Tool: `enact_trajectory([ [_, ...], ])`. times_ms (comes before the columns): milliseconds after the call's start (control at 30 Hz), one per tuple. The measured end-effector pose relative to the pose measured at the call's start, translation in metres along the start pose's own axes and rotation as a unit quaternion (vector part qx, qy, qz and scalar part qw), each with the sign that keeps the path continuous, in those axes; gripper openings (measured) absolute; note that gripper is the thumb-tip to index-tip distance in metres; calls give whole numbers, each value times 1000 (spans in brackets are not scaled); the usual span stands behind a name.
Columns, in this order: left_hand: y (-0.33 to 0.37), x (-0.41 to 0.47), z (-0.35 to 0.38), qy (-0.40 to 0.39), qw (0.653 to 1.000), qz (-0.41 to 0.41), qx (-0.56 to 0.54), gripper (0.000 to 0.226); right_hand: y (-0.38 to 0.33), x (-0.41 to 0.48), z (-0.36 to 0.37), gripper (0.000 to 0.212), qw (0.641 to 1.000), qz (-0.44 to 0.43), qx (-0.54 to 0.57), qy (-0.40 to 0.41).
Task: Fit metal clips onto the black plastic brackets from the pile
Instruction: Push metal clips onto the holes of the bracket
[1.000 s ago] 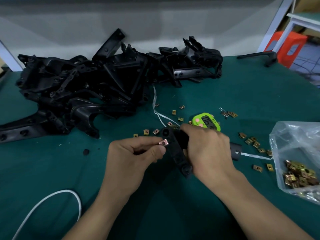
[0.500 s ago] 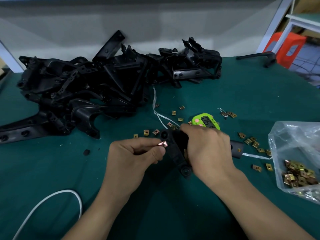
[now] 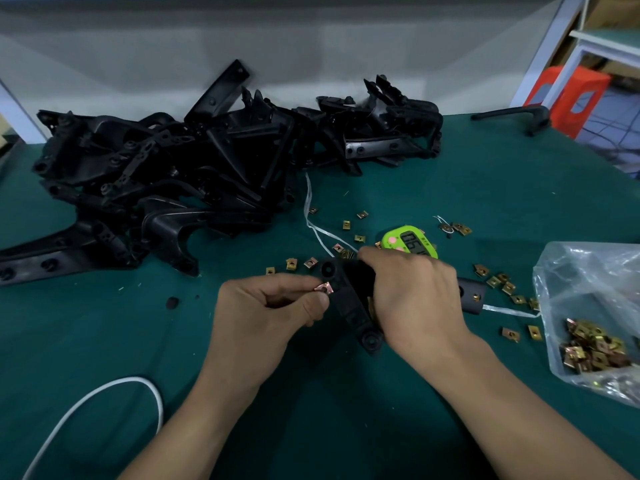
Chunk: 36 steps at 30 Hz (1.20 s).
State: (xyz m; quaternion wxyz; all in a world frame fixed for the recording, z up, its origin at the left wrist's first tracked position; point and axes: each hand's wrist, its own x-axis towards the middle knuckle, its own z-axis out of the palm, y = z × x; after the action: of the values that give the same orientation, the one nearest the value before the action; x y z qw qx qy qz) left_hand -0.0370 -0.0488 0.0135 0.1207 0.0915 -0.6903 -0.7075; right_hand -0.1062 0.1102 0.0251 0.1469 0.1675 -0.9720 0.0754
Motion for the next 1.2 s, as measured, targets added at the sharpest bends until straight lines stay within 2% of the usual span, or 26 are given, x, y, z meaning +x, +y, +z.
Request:
enact_trajectory([
  [100,1,-1,1,-4,999,-20,-49,20,-1,-2,0,27,1000,-2,13,5],
  [200,0,-1,1,-21,990,-76,-113,25,-4,-3,0,25,1000,-10,24,15],
  [367,0,1,-5,-44,984,-124,-117,19,-8,-7,2,27,999,-15,25,30],
  [533,-2,1,-5,-51,985,-130,-98,22,-12,-10,1,28,999,-18,13,37],
  [633,-2,4,-5,-40,982,-146,-115,40,-14,-11,0,28,999,-17,5,45],
  [800,0,4,-5,-58,978,-159,-122,43,-18,-15,1,44,996,-47,-16,69],
  [933,0,3,-2,-55,982,-146,-105,59,-13,-13,-1,36,996,-60,-14,67],
  [1033,-3,1,4,-41,982,-130,-134,59,-1,-6,1,30,997,-69,3,45],
  [1100,-5,1,5,-32,985,-112,-128,57,9,-2,3,43,995,-95,26,31],
  [1167,-6,1,4,-19,988,-92,-126,53,17,-4,1,61,985,-122,114,53],
  [1200,-7,2,2,-7,987,-83,-134,52,18,-6,-1,63,977,-122,159,77],
])
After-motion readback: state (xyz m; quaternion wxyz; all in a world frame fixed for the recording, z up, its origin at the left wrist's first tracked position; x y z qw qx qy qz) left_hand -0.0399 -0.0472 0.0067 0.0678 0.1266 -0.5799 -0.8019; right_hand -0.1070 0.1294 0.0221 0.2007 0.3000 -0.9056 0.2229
